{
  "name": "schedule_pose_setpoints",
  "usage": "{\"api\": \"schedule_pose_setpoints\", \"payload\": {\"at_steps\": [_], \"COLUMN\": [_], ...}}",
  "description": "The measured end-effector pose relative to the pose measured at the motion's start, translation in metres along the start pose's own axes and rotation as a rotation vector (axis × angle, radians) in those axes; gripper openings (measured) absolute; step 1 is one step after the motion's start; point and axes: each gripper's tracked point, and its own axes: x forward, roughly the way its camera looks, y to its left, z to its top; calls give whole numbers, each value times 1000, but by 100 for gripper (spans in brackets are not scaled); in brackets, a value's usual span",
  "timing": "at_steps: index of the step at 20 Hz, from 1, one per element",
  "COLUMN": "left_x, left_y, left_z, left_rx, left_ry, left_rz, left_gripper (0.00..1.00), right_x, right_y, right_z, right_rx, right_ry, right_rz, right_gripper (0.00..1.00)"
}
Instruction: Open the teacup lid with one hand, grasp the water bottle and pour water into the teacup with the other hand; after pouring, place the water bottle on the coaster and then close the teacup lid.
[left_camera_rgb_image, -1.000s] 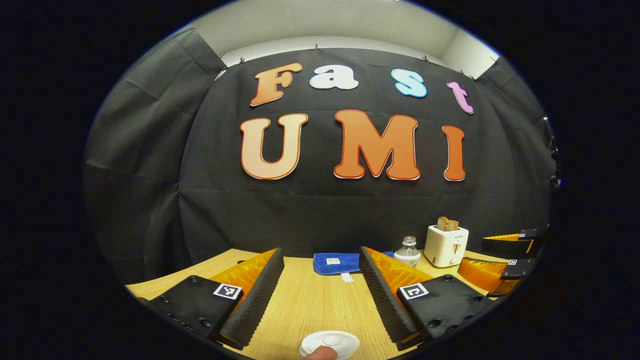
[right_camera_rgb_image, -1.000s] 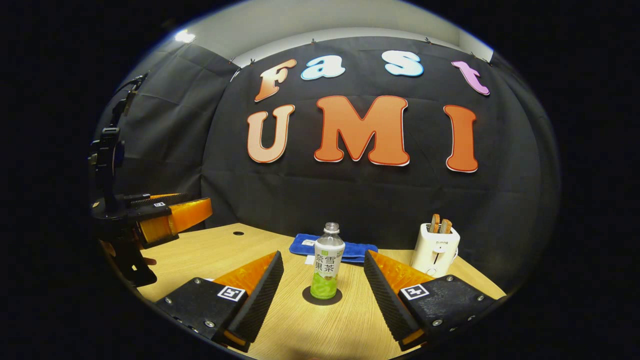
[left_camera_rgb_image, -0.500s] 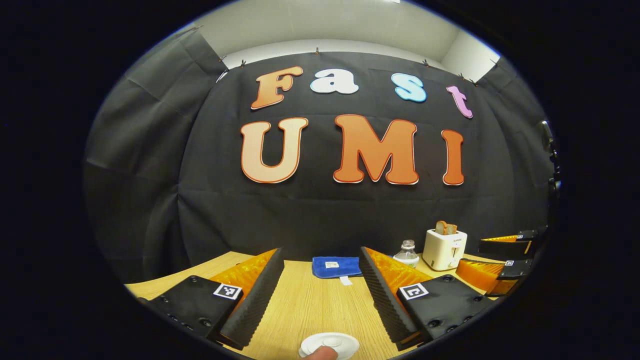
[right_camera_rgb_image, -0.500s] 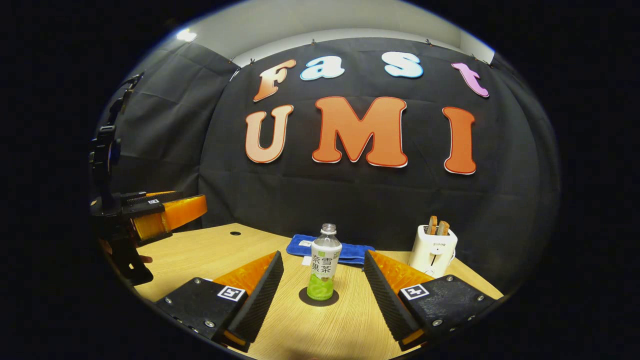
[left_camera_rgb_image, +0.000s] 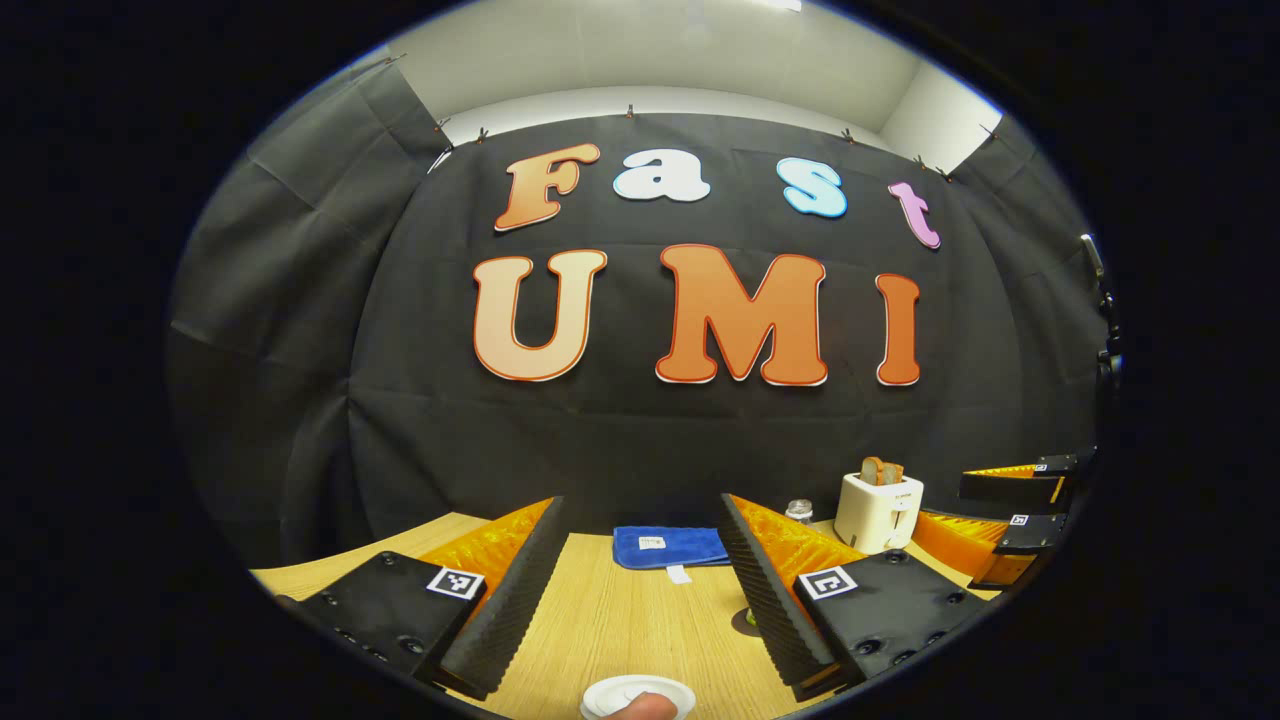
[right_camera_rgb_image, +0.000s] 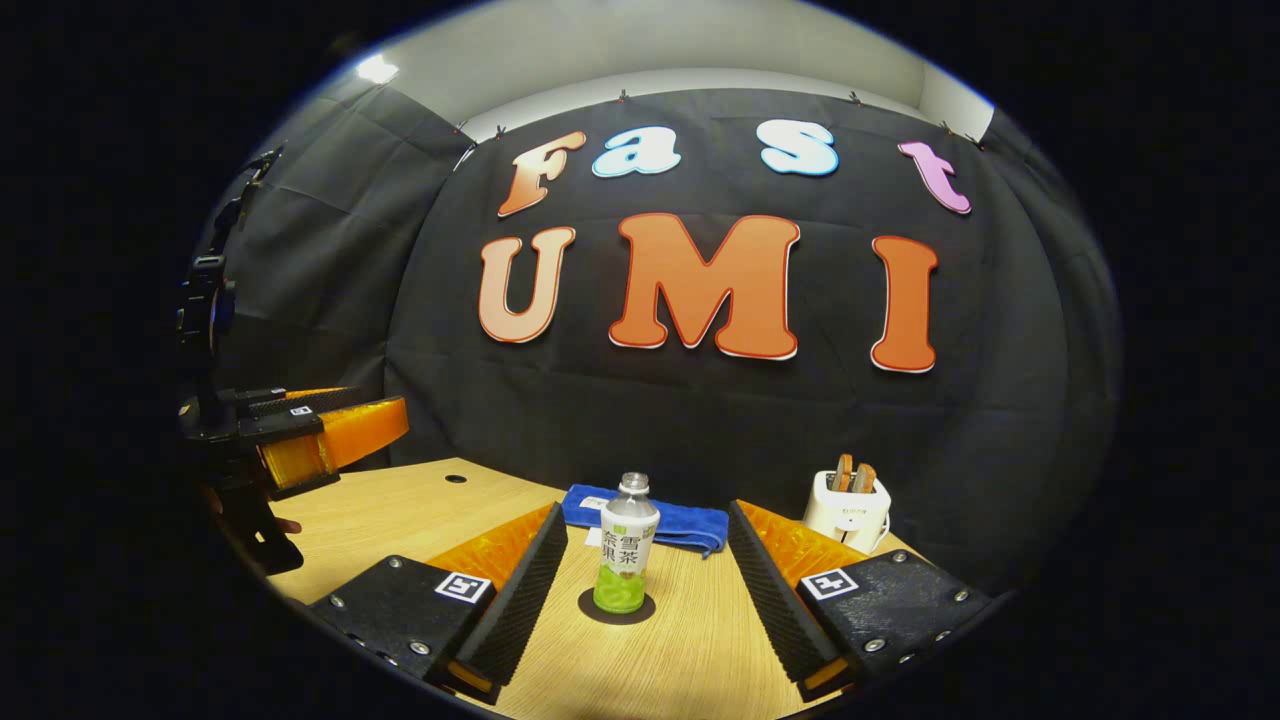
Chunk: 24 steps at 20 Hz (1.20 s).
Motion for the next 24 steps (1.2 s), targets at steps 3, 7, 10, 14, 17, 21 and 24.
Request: {"api": "schedule_pose_setpoints", "payload": {"at_steps": [3, 7, 10, 14, 17, 21, 24], "left_x": [-5, -14, -25, -37, -32, -17, -4], "left_y": [-5, -28, -42, -33, -25, -8, 5], "left_z": [23, 56, 79, 95, 86, 64, 50], "left_rx": [-9, 3, 32, 3, 2, 26, 38], "left_ry": [-36, -95, -135, -158, -120, -64, -36], "left_rz": [-8, -55, -70, -44, -27, 16, 35], "left_gripper": [98, 98, 97, 99, 98, 98, 98], "right_x": [-7, -21, -29, -39, -35, -24, -16], "right_y": [2, 12, 15, 5, 2, -6, -11], "right_z": [16, 30, 34, 38, 38, 32, 34], "right_rx": [-14, -34, -36, -30, -7, -2, 0], "right_ry": [-29, -51, -59, -48, -47, -38, -49], "right_rz": [10, 32, 37, 18, 25, 3, -16], "right_gripper": [96, 97, 97, 99, 99, 99, 99]}}
